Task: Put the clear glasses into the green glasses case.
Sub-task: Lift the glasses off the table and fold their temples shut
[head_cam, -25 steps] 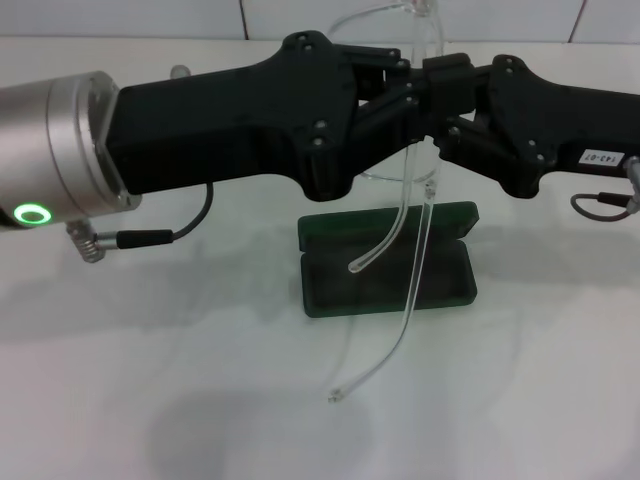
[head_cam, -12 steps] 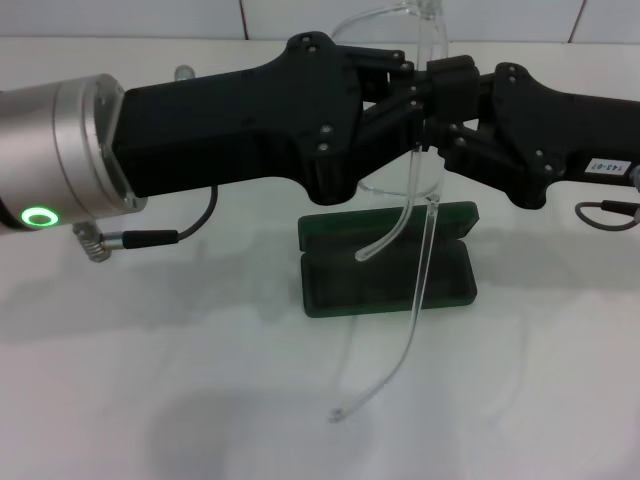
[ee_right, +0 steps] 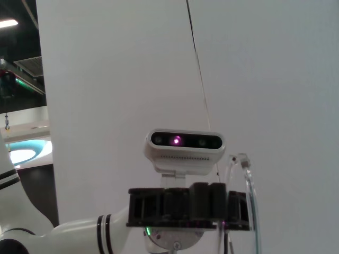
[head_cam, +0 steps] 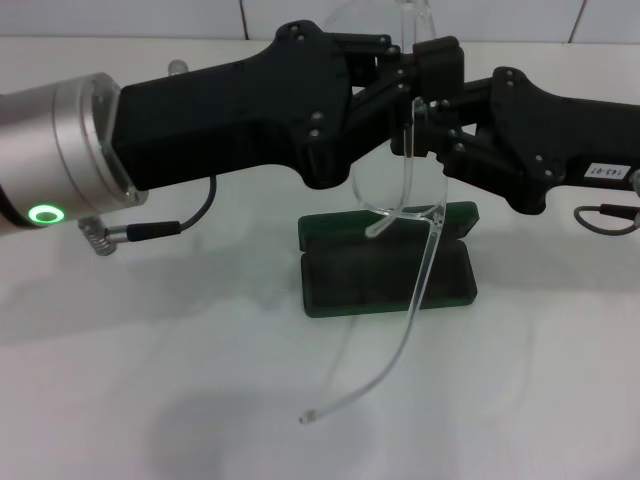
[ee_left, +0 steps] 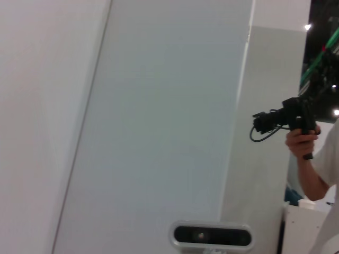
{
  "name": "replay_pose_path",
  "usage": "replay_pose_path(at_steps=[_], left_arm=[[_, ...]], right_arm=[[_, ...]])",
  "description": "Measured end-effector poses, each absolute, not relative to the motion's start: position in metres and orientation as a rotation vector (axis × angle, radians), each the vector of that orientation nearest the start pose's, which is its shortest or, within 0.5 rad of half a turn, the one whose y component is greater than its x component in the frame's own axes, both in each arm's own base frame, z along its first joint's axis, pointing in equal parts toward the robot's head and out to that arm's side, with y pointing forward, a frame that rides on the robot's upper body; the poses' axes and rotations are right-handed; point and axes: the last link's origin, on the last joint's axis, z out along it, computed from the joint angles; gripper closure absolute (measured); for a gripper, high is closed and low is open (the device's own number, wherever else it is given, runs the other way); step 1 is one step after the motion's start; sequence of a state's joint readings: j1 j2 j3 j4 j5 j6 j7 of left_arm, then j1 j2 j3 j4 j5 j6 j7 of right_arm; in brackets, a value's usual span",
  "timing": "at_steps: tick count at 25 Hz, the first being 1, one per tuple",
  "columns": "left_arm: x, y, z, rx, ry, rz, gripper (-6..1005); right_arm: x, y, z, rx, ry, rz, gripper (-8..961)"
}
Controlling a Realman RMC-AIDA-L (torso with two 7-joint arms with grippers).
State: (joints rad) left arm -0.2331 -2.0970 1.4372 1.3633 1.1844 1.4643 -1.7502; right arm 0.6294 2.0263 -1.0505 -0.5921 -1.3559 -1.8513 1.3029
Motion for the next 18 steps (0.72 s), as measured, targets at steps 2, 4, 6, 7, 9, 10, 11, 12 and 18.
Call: replay_pose_path(at_steps=[2,4,6,7,9,10,11,12,18], left_arm=[[-0.1048,0.2804,0.0263,-2.749,-0.333,-1.392,957],[-0.1050,0.2810,0.0255,-2.745,-0.330,-1.388,957],[-0.1054,0.2811,0.0254,-2.742,-0.329,-1.386,957],[-0.1056,0.2810,0.0254,-2.741,-0.329,-1.386,957],[-0.1060,0.2808,0.0254,-2.741,-0.331,-1.386,957],[-0.1064,0.2807,0.0254,-2.740,-0.333,-1.385,957],[-0.1067,0.2806,0.0254,-2.739,-0.334,-1.385,957],[-0.1070,0.2804,0.0254,-2.739,-0.335,-1.385,957],[-0.1075,0.2799,0.0250,-2.739,-0.335,-1.384,956]], right_arm=[[0.1564,0.3251,0.0214,-2.810,0.126,1.467,856],[0.1578,0.3256,0.0224,-2.791,0.129,1.471,856],[0.1589,0.3258,0.0228,-2.776,0.130,1.475,856],[0.1594,0.3259,0.0227,-2.771,0.130,1.475,856],[0.1602,0.3263,0.0226,-2.765,0.133,1.474,857],[0.1605,0.3264,0.0226,-2.762,0.134,1.474,858],[0.1607,0.3263,0.0226,-2.761,0.134,1.474,859],[0.1608,0.3263,0.0226,-2.760,0.134,1.474,859],[0.1615,0.3266,0.0230,-2.752,0.131,1.474,863]])
